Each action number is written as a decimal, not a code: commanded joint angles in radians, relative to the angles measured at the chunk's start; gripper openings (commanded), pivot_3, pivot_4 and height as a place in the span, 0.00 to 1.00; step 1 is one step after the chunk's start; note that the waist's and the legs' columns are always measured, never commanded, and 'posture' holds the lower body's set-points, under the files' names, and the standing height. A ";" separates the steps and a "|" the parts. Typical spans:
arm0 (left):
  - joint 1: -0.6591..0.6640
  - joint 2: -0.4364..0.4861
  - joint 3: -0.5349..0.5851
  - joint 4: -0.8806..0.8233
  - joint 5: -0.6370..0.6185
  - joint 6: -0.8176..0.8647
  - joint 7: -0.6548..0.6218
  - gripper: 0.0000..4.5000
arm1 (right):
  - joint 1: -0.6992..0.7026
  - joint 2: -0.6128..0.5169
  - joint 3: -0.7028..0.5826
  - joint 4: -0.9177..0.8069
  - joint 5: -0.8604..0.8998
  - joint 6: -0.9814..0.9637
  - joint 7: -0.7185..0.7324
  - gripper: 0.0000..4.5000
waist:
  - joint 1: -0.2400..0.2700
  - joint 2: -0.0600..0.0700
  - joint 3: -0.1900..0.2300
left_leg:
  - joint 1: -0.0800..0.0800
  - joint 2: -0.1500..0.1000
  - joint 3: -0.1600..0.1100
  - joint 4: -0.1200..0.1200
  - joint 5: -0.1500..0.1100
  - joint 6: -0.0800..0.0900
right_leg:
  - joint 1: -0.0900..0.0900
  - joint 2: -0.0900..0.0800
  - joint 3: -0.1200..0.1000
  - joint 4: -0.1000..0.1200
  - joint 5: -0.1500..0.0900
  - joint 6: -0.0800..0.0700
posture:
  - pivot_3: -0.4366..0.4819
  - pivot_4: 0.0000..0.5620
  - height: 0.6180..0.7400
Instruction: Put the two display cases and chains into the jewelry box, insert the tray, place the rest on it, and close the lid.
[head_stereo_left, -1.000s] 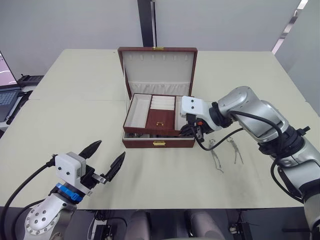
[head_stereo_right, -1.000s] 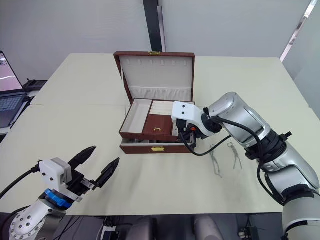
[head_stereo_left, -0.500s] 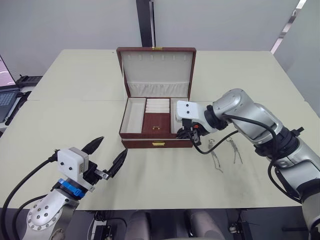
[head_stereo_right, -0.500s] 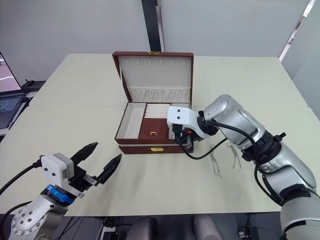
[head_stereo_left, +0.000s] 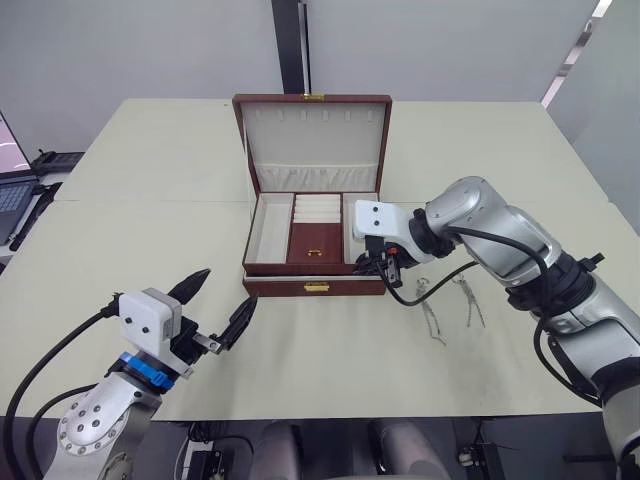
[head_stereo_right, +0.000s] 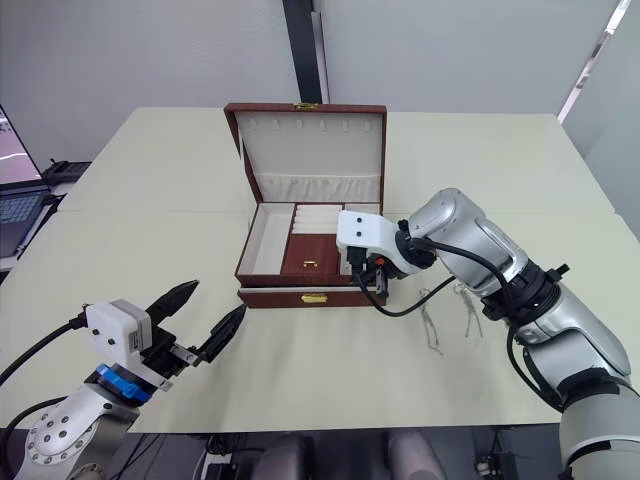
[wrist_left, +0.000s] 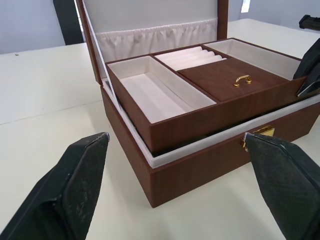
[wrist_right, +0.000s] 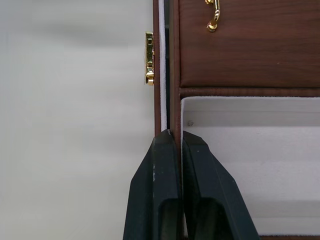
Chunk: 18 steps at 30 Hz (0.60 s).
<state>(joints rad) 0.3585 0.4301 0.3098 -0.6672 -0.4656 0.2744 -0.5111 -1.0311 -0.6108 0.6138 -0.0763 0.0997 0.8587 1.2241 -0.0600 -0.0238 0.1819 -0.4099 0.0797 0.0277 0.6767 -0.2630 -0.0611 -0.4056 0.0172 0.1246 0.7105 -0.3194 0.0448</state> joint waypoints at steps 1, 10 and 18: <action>-0.006 0.013 0.001 -0.046 -0.010 0.002 0.006 1.00 | -0.019 -0.001 -0.022 -0.029 -0.002 -0.021 0.010 0.01 | 0.000 0.000 0.000 | 0.000 0.000 0.000 0.000 0.000 0.000 | 0.000 0.000 0.000 0.000 0.000 0.000 | 0.48 0.27 1.00; -0.013 0.015 0.002 -0.054 -0.012 0.023 0.007 1.00 | -0.029 0.001 -0.061 -0.039 0.038 0.003 0.039 0.39 | 0.000 0.000 0.000 | 0.000 0.000 0.000 0.000 0.000 0.000 | 0.000 0.000 0.000 0.000 0.000 0.000 | 0.48 0.27 1.00; -0.029 0.019 0.005 -0.048 -0.014 0.029 0.008 1.00 | -0.029 0.128 -0.266 0.137 0.113 -0.078 -0.083 0.83 | -0.003 -0.001 0.000 | 0.000 0.000 0.000 0.000 0.000 0.000 | 0.000 0.000 0.000 0.000 0.000 0.000 | 0.48 0.27 1.00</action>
<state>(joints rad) 0.3387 0.4379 0.3104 -0.6766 -0.4677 0.3037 -0.5090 -1.0467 -0.5085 0.4227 0.0268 0.1867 0.8187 1.1921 -0.0629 -0.0248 0.1817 -0.4099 0.0797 0.0276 0.6764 -0.2630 -0.0611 -0.4055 0.0173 0.1246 0.7103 -0.3195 0.0447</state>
